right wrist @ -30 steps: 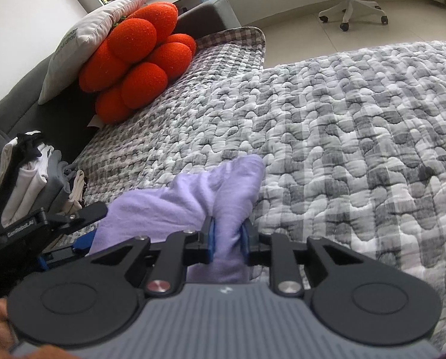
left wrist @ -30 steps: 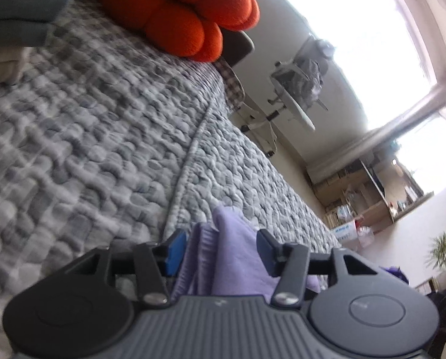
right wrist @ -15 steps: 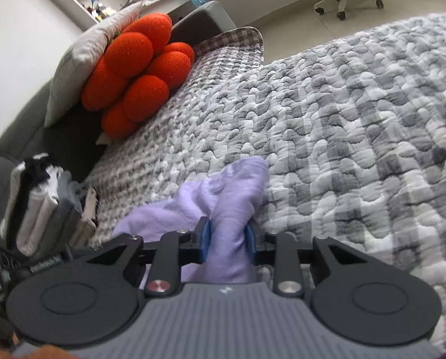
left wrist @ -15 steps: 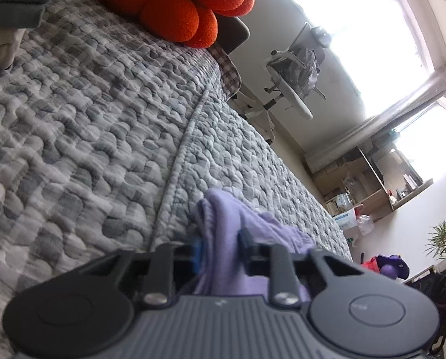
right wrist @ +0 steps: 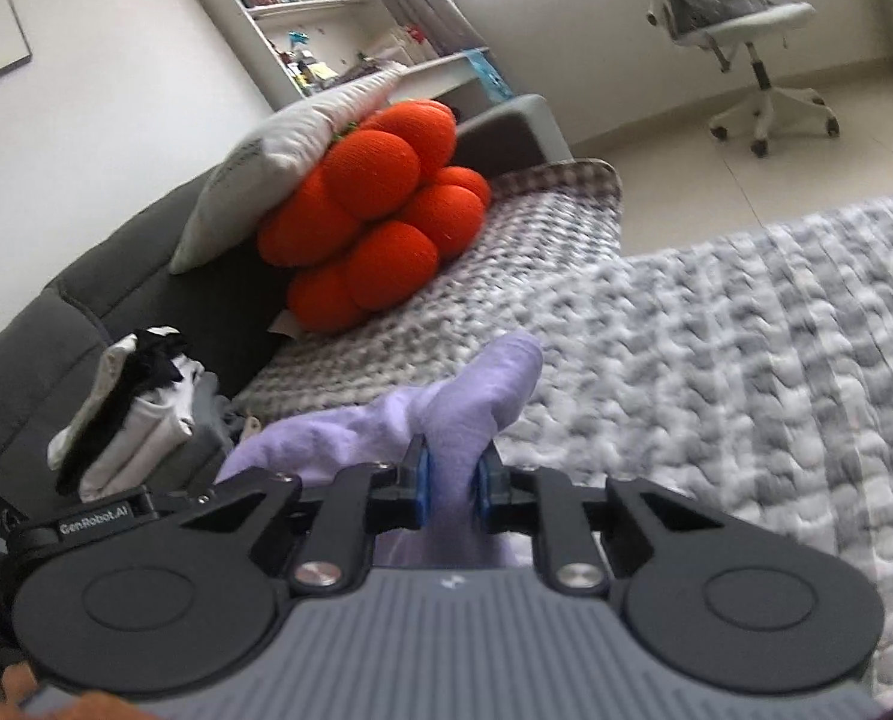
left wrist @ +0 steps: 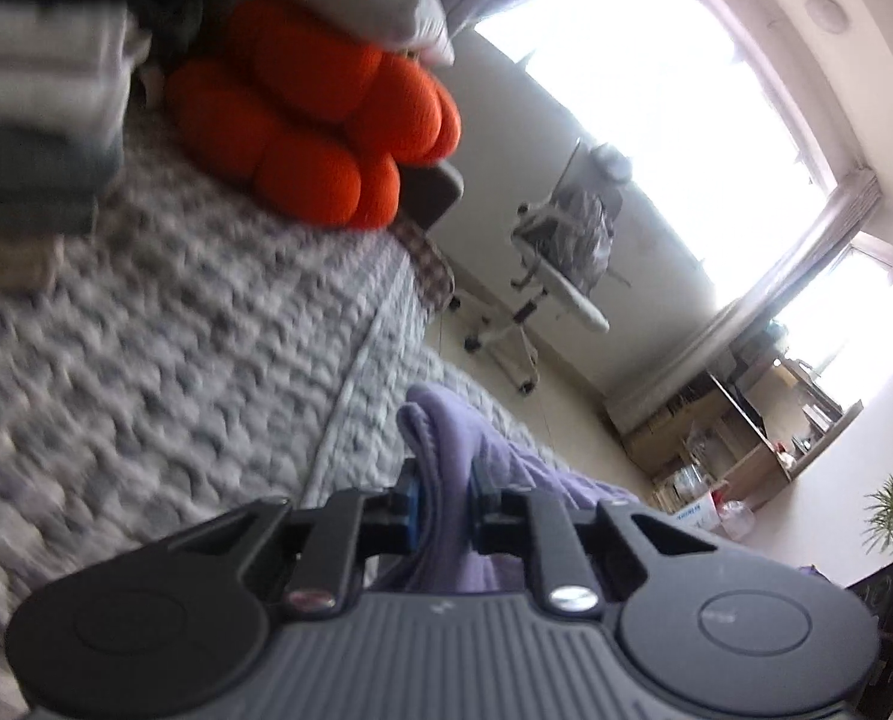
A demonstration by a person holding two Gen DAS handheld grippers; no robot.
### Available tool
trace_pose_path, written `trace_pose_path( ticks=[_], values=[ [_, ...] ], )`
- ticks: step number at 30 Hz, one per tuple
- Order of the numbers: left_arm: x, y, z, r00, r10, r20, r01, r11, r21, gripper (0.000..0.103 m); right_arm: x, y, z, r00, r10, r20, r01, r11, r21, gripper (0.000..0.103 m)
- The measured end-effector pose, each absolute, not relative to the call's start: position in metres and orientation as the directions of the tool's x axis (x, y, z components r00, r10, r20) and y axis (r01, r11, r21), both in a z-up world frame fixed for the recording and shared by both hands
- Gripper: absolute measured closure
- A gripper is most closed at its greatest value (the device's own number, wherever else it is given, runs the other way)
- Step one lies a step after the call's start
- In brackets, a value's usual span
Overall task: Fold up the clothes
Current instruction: 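Lift the pinched shirt with both grippers and carry it toward the clothes stack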
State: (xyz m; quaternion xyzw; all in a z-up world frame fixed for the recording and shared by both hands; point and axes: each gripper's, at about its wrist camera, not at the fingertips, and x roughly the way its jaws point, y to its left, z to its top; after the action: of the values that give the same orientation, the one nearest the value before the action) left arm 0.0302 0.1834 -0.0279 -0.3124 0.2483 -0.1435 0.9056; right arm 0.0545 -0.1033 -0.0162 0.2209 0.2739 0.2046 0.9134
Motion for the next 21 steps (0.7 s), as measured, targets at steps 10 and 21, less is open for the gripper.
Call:
trace_pose_path(
  ticks=[10, 21],
  values=[
    [0.013, 0.222, 0.012, 0.900, -0.304, -0.312, 0.048, 0.782, -0.622, 0.088, 0.066, -0.058, 0.018, 0.750, 0.556, -0.358, -0.361, 0.798, 0.483, 0.085],
    [-0.013, 0.285, 0.051, 0.955, -0.151, -0.256, -0.038, 0.792, -0.609, 0.088, 0.083, 0.016, 0.055, 0.694, 0.650, -0.309, -0.503, 0.745, 0.438, 0.085]
  ],
)
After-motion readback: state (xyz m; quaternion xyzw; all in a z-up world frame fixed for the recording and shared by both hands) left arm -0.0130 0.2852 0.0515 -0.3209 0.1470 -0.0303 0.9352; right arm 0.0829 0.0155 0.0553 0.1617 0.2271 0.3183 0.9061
